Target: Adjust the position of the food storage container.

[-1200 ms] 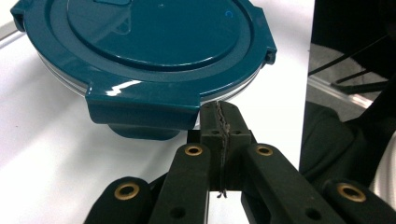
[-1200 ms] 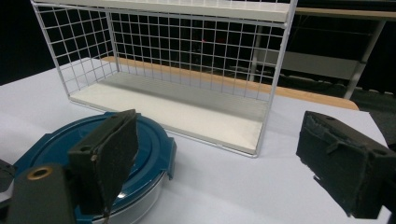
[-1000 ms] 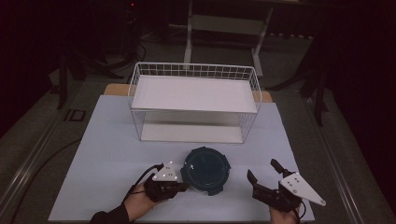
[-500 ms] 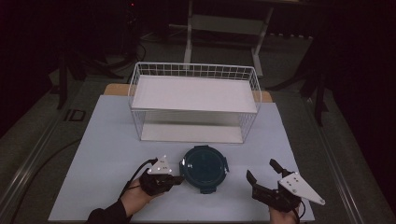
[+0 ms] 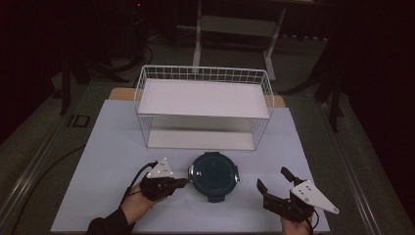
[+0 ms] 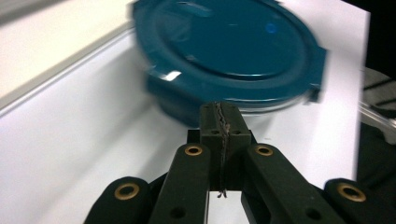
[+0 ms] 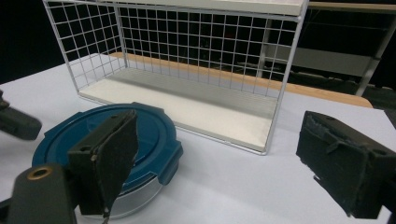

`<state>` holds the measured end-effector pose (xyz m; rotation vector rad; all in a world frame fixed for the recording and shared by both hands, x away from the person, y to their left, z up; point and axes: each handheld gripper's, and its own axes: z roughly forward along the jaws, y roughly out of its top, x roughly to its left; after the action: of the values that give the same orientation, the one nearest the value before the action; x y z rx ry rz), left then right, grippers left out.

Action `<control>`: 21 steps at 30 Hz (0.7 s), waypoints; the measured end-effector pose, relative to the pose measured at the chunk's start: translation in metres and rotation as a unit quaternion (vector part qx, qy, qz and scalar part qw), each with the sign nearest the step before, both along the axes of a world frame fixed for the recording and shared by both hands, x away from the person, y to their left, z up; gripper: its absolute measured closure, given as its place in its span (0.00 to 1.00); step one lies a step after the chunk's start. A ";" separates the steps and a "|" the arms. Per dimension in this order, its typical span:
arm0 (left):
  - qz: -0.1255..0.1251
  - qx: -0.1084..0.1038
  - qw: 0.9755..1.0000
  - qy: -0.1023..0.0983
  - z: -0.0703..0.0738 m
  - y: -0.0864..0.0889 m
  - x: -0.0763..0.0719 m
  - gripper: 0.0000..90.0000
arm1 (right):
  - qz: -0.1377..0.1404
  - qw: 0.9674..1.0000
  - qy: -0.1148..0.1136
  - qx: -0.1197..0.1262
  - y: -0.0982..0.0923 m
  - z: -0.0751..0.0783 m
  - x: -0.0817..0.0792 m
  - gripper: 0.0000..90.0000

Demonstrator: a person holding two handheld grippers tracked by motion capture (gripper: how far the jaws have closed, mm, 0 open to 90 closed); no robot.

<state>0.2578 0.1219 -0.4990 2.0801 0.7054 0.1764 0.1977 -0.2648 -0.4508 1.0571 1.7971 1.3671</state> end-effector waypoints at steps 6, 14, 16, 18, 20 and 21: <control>0.019 0.005 1.000 0.010 -0.006 0.005 0.012 1.00 | 0.003 1.000 0.001 0.000 0.001 0.000 0.000 0.14; 0.010 0.007 1.000 0.014 -0.010 -0.004 0.020 1.00 | 0.006 1.000 0.004 0.000 0.000 -0.001 0.001 0.14; 0.012 0.005 1.000 0.012 -0.010 -0.004 0.021 1.00 | 0.006 1.000 0.004 0.000 0.001 -0.001 0.001 0.14; 0.016 0.001 1.000 0.011 -0.008 -0.005 0.023 1.00 | 0.007 1.000 0.004 0.000 0.001 -0.001 0.001 0.14; 0.018 0.003 1.000 0.012 -0.008 -0.006 0.025 1.00 | 0.007 1.000 0.004 0.000 0.001 -0.001 0.001 0.14; 0.017 0.000 1.000 0.015 -0.008 -0.005 0.027 1.00 | 0.008 1.000 0.006 -0.001 0.001 -0.002 0.001 0.14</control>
<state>0.2845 0.1164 -0.5070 2.0758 0.7591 0.1638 0.1991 -0.2635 -0.4526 1.0550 1.8180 1.3716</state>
